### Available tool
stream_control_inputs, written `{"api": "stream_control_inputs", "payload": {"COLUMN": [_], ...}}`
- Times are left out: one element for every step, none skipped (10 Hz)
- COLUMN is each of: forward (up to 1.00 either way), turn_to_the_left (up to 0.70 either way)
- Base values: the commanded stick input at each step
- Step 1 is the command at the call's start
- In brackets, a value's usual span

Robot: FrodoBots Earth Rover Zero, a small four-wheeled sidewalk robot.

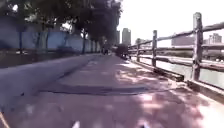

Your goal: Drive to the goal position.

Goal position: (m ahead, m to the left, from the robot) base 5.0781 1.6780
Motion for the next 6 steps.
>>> {"api": "stream_control_inputs", "payload": {"forward": [1.0, 1.0, 1.0, 1.0, 1.0, 1.0], "turn_to_the_left": [0.0, 0.0, 0.0, 0.0, 0.0, 0.0]}}
